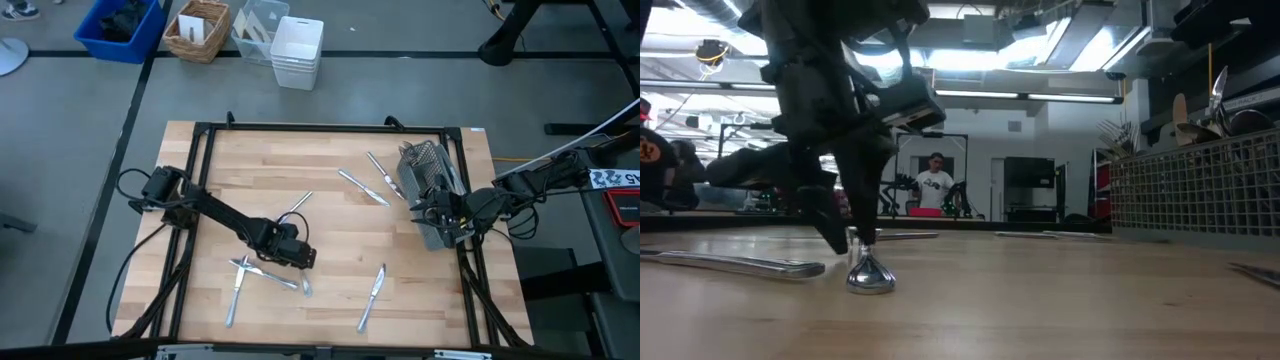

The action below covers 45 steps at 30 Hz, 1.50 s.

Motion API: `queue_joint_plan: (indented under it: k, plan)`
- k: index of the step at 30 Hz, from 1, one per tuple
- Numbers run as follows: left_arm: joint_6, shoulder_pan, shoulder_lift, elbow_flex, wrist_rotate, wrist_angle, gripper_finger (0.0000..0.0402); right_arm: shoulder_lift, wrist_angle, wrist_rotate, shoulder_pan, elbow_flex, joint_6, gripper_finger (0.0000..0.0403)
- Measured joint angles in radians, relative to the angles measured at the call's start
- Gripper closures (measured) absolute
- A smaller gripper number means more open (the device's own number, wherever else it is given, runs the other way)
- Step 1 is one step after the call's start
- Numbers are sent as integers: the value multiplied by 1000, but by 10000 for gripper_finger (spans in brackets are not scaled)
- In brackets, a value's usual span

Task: Sort silverware
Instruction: Put the fork into the left section of the utensil holder

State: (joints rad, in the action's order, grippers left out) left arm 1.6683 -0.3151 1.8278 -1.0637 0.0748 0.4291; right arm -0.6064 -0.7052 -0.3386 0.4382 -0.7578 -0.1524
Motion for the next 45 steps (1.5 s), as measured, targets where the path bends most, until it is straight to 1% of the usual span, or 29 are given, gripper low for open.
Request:
queue_joint_plan:
  k: [3, 9, 14, 20, 29, 32, 35, 37, 38, 40, 45]
  plan:
    - [19, 10, 0, 0, 12, -5, 308, 0, 0, 0, 0, 0, 0, 267]
    - [8, 29, 0, 0, 23, -19, 308, 0, 0, 0, 0, 0, 0, 267]
    - [-29, 47, 0, 0, 101, -26, 308, 0, -1, 0, 0, 0, 1, 267]
    - [-83, 71, 3, 0, 115, -27, 308, 0, -1, 0, 0, 0, 1, 267]
    - [-157, 96, 70, -5, 115, -79, 309, 0, -2, 0, 0, 0, 1, 267]
    - [-183, 99, 70, -4, 117, -75, 323, 0, -2, 0, 0, 0, 1, 267]
    - [-223, 101, 69, -3, 124, -83, 357, 0, -2, 0, 0, 0, 1, 267]
    - [-251, 100, 70, -4, 147, -111, 386, 0, -1, 0, 0, 0, 1, 267]
    - [-266, 101, 72, -5, 159, -120, 392, 0, -1, 0, 0, 0, 1, 267]
    - [-303, 103, 73, -1, 188, -152, 393, 0, -1, -1, 0, 0, 1, 267]
    - [-446, 130, 78, 3, 239, -309, 397, 0, 0, -9, 0, 0, 1, 267]
